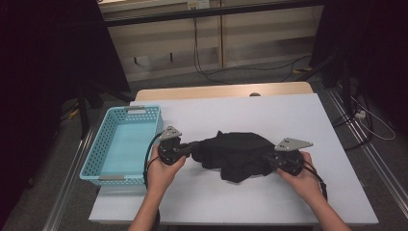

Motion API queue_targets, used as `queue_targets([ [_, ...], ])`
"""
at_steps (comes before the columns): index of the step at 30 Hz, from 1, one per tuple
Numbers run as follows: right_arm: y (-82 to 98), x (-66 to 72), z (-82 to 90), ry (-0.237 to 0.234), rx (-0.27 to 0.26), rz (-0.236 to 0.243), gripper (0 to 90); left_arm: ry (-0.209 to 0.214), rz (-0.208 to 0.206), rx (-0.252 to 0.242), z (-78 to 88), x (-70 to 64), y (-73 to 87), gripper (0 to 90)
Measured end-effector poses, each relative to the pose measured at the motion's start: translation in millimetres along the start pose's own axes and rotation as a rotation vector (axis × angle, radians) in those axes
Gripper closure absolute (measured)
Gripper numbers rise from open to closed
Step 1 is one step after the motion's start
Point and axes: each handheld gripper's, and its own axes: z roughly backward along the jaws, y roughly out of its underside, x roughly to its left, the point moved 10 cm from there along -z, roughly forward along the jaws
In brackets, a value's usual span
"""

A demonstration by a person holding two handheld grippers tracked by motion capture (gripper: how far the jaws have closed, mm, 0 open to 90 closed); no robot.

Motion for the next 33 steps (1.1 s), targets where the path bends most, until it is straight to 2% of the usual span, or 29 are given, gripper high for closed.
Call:
queue_targets([
  [2,-4.8,-1.4,14.2,-0.018,-0.027,-0.012,88.0,-0.017,0.003,-0.008,5.4,4.6,-2.9,88.1],
  [4,-6.4,-3.5,19.2,-0.020,-0.040,-0.018,88.1,-0.022,0.009,-0.015,6.9,6.3,-3.9,88.1],
  [6,-9.0,-10.0,29.1,-0.016,-0.064,-0.037,88.2,-0.028,0.018,-0.021,9.7,9.5,-4.7,88.1],
  [7,-10.9,-19.8,38.0,0.000,-0.091,-0.068,88.2,-0.027,0.022,-0.025,10.0,10.5,-4.6,88.1],
  [8,-10.9,-19.8,38.0,0.000,-0.091,-0.068,88.2,-0.028,0.023,-0.023,9.8,11.5,-4.0,88.1],
  [11,-8.9,-35.7,45.7,0.017,-0.119,-0.143,88.2,-0.029,0.028,-0.003,6.2,12.4,0.1,88.1],
  [13,-1.1,-47.9,45.9,0.038,-0.105,-0.188,88.2,-0.038,0.019,0.014,2.9,12.5,3.0,88.0],
  [17,4.1,-52.4,43.7,0.042,-0.091,-0.205,88.0,-0.054,0.005,0.031,-1.7,12.5,6.7,87.5],
  [22,6.8,-46.0,38.2,0.042,-0.058,-0.160,87.5,-0.051,0.016,0.034,-3.8,12.9,9.3,83.2],
  [25,9.7,-44.9,37.1,0.045,-0.032,-0.145,87.3,-0.054,0.016,0.043,-2.7,13.7,10.4,82.9],
  [27,11.9,-44.1,36.8,0.035,-0.019,-0.154,85.0,-0.063,0.020,0.034,-2.7,14.3,9.6,82.1],
  [28,12.8,-43.4,36.5,0.028,-0.017,-0.158,81.4,-0.065,0.018,0.036,-3.0,14.2,9.6,80.3],
  [30,12.8,-40.5,35.0,0.020,-0.018,-0.137,73.6,-0.068,0.015,0.042,-3.8,14.7,10.2,77.5],
  [31,12.2,-39.7,34.2,0.022,-0.018,-0.118,70.7,-0.073,0.023,0.032,-4.6,14.8,9.5,74.4],
  [32,8.5,-36.4,31.8,0.016,-0.030,-0.109,63.2,-0.074,0.025,0.027,-5.2,14.9,9.2,67.4],
  [33,8.5,-36.4,31.8,0.016,-0.030,-0.109,63.2,-0.071,0.026,0.026,-5.6,14.5,9.1,67.4],
])
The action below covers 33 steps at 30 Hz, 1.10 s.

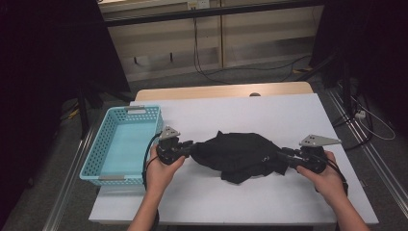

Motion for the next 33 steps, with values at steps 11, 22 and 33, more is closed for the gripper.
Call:
queue_targets([
  [11,1.1,7.1,-21.6,-0.005,0.046,-0.024,80.0,0.040,-0.044,-0.002,-5.2,-6.5,-0.4,30.5],
  [22,-7.4,-25.6,1.2,0.092,-0.047,-0.096,87.3,0.092,-0.114,0.030,-7.1,-20.6,8.8,25.1],
  [33,-2.2,-31.9,2.3,0.139,-0.040,-0.094,87.1,0.205,-0.234,0.108,-15.6,-59.1,34.5,28.3],
])
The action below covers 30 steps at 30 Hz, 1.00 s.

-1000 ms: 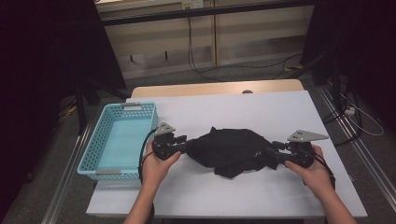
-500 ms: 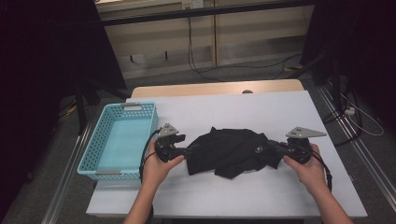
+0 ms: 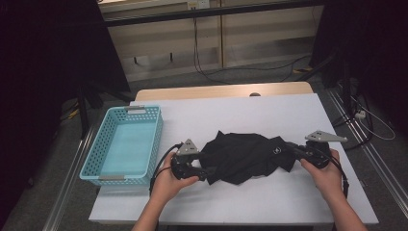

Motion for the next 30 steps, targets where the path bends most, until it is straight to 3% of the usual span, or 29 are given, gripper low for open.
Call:
queue_targets([
  [4,0.0,-0.6,0.1,0.000,-0.004,-0.006,87.0,0.036,-0.007,0.022,-7.0,-10.3,5.6,30.0],
  [12,0.6,1.1,0.3,-0.004,-0.004,-0.003,86.8,0.064,-0.042,0.080,-22.0,-18.8,19.6,33.1],
  [14,0.9,1.3,0.7,-0.005,-0.003,-0.005,86.7,0.056,-0.063,0.082,-25.8,-19.4,22.1,32.3],
  [16,0.7,1.3,0.7,-0.006,-0.006,-0.004,86.6,0.045,-0.053,0.074,-27.4,-20.3,21.2,32.9],
  [19,0.4,1.7,0.9,-0.008,-0.009,-0.003,86.4,0.004,-0.085,0.088,-25.1,-16.8,22.4,46.1],
  [22,-0.4,2.2,1.2,-0.010,-0.014,-0.004,86.4,-0.007,-0.067,0.108,-22.1,-16.1,22.0,60.2],
  [25,-1.4,4.1,1.8,-0.020,-0.020,0.001,86.2,0.010,-0.037,0.145,-19.5,-17.5,22.1,79.3],
  [28,-2.5,6.8,2.6,-0.029,-0.024,0.012,86.1,0.023,-0.011,0.139,-13.7,-17.1,16.7,87.3],
  [30,-3.6,7.9,3.5,-0.032,-0.030,0.016,86.1,0.021,0.027,0.102,-4.6,-12.0,8.6,88.1],
])
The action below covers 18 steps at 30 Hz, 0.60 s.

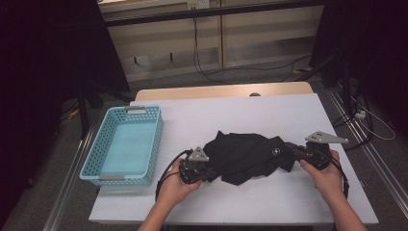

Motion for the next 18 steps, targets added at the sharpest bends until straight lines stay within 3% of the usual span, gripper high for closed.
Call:
queue_targets([
  [5,0.2,7.3,1.9,-0.037,0.006,0.018,85.8,-0.039,0.106,-0.115,30.9,21.9,-14.2,88.5],
  [7,2.4,14.6,1.4,-0.069,0.023,0.048,85.3,-0.060,0.142,-0.138,40.5,30.7,-15.6,88.6],
  [9,9.8,22.6,-0.4,-0.094,0.075,0.097,83.2,-0.073,0.172,-0.147,46.4,36.9,-14.5,88.5],
  [11,17.9,29.2,-3.7,-0.105,0.117,0.124,77.9,-0.080,0.182,-0.148,48.7,40.6,-12.6,88.5],
  [14,21.5,36.2,-6.5,-0.121,0.137,0.131,69.9,-0.077,0.186,-0.148,48.0,41.6,-11.9,88.5],
  [18,11.6,40.3,-5.3,-0.130,0.100,0.090,51.8,-0.077,0.183,-0.154,47.1,41.2,-15.2,88.4],
])
